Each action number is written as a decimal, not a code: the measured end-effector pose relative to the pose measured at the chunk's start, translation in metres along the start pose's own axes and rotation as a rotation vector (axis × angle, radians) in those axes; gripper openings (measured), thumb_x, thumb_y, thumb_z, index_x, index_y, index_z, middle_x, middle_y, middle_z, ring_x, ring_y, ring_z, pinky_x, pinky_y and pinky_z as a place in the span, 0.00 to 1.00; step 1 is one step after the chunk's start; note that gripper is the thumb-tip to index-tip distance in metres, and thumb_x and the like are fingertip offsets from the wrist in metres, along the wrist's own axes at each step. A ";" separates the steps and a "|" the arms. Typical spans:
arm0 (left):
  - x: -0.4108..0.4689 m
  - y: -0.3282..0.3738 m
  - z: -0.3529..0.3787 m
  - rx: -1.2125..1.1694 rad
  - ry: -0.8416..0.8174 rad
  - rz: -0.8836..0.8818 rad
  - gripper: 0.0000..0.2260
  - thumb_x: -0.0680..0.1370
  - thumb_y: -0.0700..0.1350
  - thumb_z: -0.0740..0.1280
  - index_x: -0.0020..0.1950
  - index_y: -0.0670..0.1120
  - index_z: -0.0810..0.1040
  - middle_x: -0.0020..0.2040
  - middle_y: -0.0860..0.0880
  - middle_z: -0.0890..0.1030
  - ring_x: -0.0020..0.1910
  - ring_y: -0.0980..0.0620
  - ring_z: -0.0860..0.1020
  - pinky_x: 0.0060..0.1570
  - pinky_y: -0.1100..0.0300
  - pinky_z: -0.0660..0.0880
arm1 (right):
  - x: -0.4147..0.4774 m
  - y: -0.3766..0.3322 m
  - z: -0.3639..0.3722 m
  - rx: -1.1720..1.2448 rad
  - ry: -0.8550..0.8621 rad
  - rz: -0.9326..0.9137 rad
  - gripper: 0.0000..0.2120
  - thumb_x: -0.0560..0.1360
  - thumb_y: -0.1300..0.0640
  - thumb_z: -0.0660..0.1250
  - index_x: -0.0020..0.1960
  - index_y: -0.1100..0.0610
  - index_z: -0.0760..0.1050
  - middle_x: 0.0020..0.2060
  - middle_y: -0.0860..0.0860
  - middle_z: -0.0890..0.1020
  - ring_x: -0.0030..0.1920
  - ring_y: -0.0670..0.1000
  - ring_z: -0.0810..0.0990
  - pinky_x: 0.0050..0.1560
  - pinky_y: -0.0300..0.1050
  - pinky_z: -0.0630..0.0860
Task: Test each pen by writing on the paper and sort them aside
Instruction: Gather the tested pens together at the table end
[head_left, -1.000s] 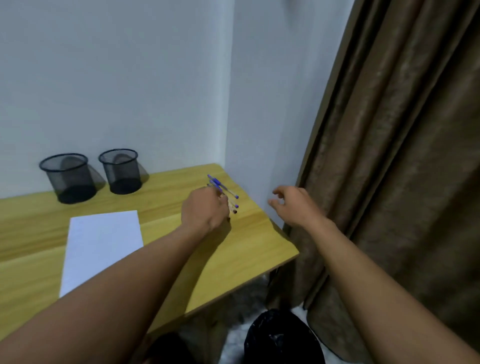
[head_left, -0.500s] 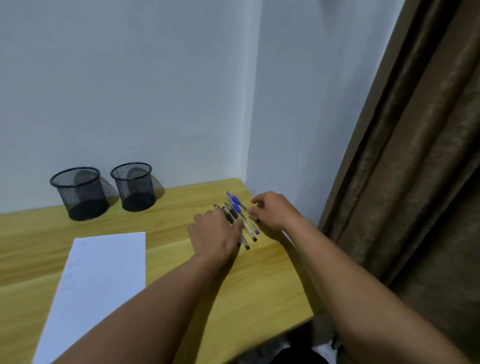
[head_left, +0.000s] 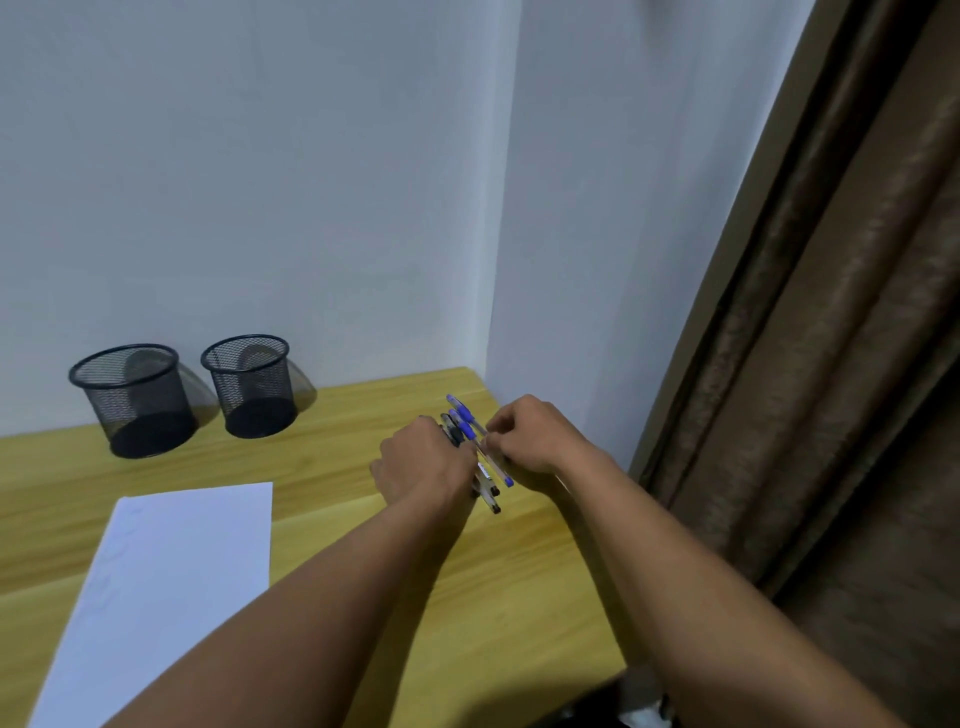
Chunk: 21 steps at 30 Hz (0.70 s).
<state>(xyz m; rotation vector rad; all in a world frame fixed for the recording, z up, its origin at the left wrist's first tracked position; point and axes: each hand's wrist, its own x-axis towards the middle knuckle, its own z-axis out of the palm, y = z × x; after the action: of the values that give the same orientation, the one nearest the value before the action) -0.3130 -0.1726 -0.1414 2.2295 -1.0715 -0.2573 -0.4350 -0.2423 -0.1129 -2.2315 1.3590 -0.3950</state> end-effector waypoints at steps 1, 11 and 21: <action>0.000 0.001 0.000 0.021 -0.004 -0.004 0.18 0.68 0.65 0.70 0.39 0.51 0.76 0.38 0.51 0.81 0.43 0.44 0.78 0.48 0.50 0.76 | 0.000 0.000 0.000 0.007 -0.005 0.002 0.12 0.78 0.53 0.71 0.59 0.56 0.84 0.57 0.52 0.85 0.56 0.53 0.81 0.59 0.49 0.77; 0.012 -0.001 -0.015 -0.059 -0.061 -0.080 0.07 0.70 0.44 0.72 0.37 0.47 0.74 0.38 0.48 0.79 0.40 0.44 0.79 0.34 0.58 0.71 | 0.004 0.001 0.002 0.001 -0.009 0.017 0.10 0.77 0.57 0.70 0.56 0.57 0.85 0.52 0.54 0.86 0.51 0.53 0.82 0.56 0.52 0.81; 0.033 0.008 -0.032 0.019 -0.194 -0.102 0.12 0.71 0.43 0.75 0.38 0.44 0.71 0.40 0.45 0.76 0.42 0.44 0.77 0.35 0.57 0.71 | 0.019 -0.007 0.015 0.050 0.048 0.073 0.11 0.74 0.53 0.75 0.56 0.54 0.84 0.49 0.53 0.86 0.50 0.54 0.84 0.54 0.53 0.81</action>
<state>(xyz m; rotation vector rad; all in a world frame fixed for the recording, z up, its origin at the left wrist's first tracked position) -0.2831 -0.1862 -0.1081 2.3163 -1.0640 -0.5179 -0.4140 -0.2527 -0.1223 -2.1376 1.4344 -0.4541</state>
